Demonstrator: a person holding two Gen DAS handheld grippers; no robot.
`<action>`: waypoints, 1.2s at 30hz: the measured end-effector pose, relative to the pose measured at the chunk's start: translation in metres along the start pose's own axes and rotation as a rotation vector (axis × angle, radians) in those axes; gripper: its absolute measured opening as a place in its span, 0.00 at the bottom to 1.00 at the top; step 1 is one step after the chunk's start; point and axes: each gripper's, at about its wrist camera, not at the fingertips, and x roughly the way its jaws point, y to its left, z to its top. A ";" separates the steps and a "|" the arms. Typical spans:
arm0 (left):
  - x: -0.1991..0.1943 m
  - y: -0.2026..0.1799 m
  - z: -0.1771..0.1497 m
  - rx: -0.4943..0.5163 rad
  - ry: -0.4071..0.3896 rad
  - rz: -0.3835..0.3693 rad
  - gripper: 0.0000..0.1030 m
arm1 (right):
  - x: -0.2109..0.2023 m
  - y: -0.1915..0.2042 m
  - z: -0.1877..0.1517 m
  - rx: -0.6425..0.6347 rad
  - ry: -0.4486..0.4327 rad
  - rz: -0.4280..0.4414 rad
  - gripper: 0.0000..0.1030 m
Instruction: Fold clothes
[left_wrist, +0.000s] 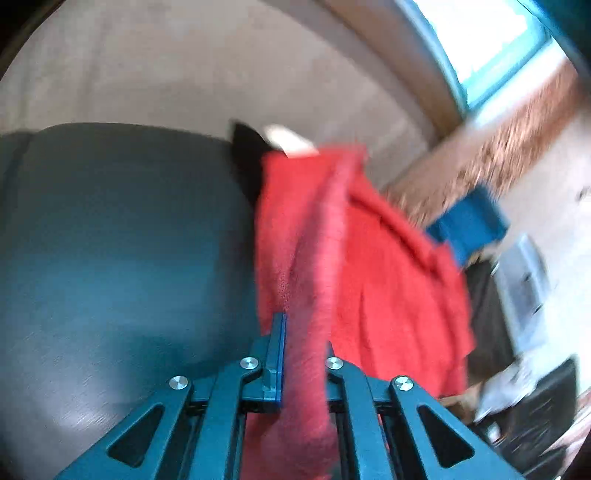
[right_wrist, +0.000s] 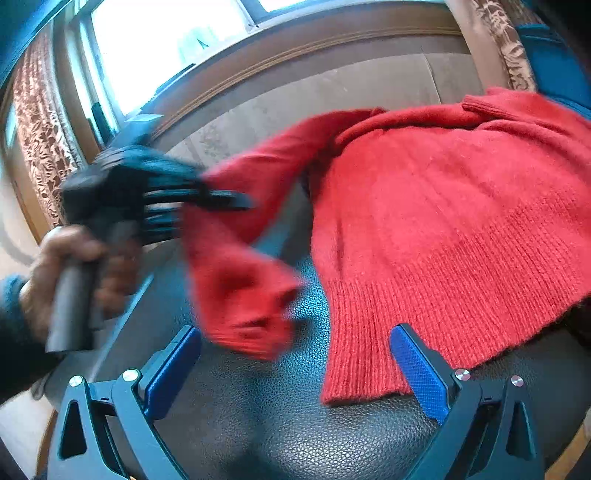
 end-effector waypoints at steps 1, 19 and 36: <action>-0.016 0.010 0.001 -0.016 -0.029 -0.006 0.04 | 0.000 0.001 0.001 0.011 0.008 -0.004 1.00; -0.280 0.187 -0.148 -0.196 -0.218 0.240 0.03 | 0.022 0.075 0.013 0.124 0.190 0.078 1.00; -0.441 0.236 -0.196 -0.279 -0.401 0.768 0.19 | 0.017 0.140 0.012 0.047 0.298 0.303 1.00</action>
